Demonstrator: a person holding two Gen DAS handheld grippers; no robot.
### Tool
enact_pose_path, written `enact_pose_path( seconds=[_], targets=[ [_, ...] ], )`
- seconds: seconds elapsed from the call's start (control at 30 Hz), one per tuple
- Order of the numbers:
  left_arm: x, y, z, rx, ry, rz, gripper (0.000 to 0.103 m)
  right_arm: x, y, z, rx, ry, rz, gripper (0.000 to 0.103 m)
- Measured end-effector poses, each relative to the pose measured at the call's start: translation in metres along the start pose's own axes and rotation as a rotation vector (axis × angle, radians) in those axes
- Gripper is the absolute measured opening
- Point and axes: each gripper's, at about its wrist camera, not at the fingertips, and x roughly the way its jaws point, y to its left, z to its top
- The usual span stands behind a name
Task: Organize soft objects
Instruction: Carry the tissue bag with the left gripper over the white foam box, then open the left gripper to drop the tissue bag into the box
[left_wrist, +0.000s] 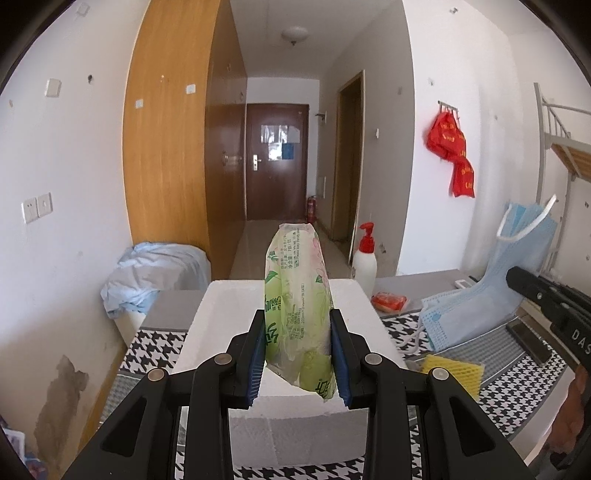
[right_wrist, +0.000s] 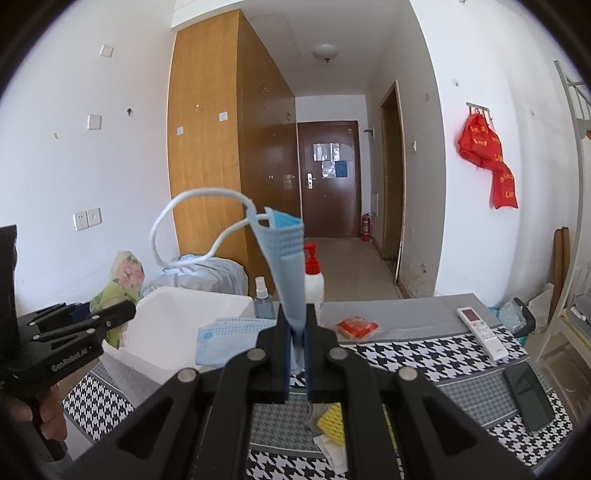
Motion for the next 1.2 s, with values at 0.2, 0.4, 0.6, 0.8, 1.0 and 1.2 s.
enact_pose_path(
  seconds=[0.2, 0.4, 0.6, 0.8, 1.0, 1.2],
  targets=[
    [0.01, 0.004, 0.003, -0.004, 0.022, -0.002, 0.034, 0.009, 0.006, 0.005, -0.012, 0.007, 0.001, 0.008],
    [0.025, 0.007, 0.003, -0.011, 0.059, 0.006, 0.034, 0.016, 0.009, 0.005, -0.018, 0.018, -0.007, 0.008],
    [0.037, 0.009, 0.001, -0.009, 0.092, 0.0, 0.035, 0.021, 0.012, 0.007, -0.018, 0.025, -0.013, 0.008],
    [0.039, 0.012, 0.004, -0.009, 0.085, 0.007, 0.071, 0.023, 0.015, 0.01, -0.02, 0.023, -0.019, 0.008],
    [0.029, 0.021, 0.005, -0.026, 0.036, 0.04, 0.096, 0.024, 0.021, 0.012, -0.024, 0.021, -0.015, 0.008],
    [0.018, 0.035, 0.005, -0.045, 0.001, 0.054, 0.102, 0.025, 0.029, 0.018, -0.03, 0.013, 0.002, 0.008]
  ],
)
